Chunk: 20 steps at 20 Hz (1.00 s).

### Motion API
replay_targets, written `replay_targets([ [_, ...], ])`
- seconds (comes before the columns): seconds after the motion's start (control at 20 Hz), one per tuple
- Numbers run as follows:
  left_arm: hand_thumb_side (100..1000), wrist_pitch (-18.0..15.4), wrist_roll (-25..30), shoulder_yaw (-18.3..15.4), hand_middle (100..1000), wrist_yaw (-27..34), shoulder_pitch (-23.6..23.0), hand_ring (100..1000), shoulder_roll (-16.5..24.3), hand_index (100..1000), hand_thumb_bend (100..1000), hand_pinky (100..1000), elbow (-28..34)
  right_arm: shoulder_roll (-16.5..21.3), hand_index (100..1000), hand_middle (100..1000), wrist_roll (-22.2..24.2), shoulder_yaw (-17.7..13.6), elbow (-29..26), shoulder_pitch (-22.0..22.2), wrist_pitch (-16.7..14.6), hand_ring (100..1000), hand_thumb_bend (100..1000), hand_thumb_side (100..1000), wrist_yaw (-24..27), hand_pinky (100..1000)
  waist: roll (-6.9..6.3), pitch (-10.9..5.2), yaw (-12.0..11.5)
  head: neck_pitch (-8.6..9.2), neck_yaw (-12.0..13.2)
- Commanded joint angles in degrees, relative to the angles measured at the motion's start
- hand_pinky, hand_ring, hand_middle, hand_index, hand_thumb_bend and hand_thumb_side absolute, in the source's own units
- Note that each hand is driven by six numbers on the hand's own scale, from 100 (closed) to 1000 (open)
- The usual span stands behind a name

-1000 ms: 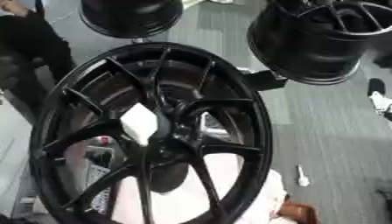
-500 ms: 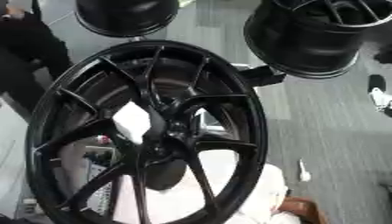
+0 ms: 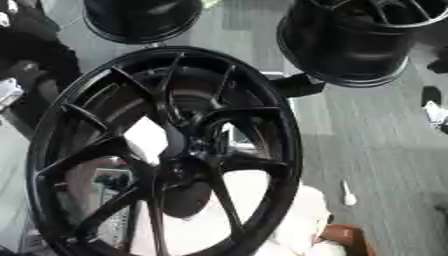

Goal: Pull the pin out of the wheel hub.

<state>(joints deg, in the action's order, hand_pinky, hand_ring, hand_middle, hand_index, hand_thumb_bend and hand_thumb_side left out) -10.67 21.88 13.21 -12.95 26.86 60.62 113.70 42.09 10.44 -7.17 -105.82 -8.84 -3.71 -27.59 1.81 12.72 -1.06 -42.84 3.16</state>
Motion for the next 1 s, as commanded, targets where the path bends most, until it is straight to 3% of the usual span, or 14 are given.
replay_targets([
  [0.05,539,-0.9,3.8,2.5,717,-2.1,2.6,786,4.3,813,142,835,0.9,2.5,751,660,0.3,-0.2,-0.7,-0.8,-0.2,754,100,241,-0.1,885,-0.23,-0.85,0.2,-0.14,0.2],
  [0.35,599,-2.6,12.5,8.6,702,-2.9,8.2,759,5.3,820,196,838,-0.6,3.1,751,660,0.8,0.3,-0.5,-1.1,-0.5,754,100,243,-0.2,885,-0.98,-1.02,0.3,-0.40,0.2],
  [0.6,621,-4.9,20.0,12.2,707,-1.9,14.4,762,2.2,821,220,839,-6.2,3.4,751,659,1.0,0.6,-0.4,-1.3,-0.6,754,100,242,-0.3,885,-1.49,-1.28,0.3,-0.71,-0.1],
  [1.0,634,-6.4,25.2,15.9,714,-2.8,22.2,768,-4.3,828,238,844,-14.5,3.4,751,659,1.3,0.9,-0.2,-1.6,-0.8,754,100,238,-0.3,885,-1.63,-1.83,0.3,-1.24,0.0],
])
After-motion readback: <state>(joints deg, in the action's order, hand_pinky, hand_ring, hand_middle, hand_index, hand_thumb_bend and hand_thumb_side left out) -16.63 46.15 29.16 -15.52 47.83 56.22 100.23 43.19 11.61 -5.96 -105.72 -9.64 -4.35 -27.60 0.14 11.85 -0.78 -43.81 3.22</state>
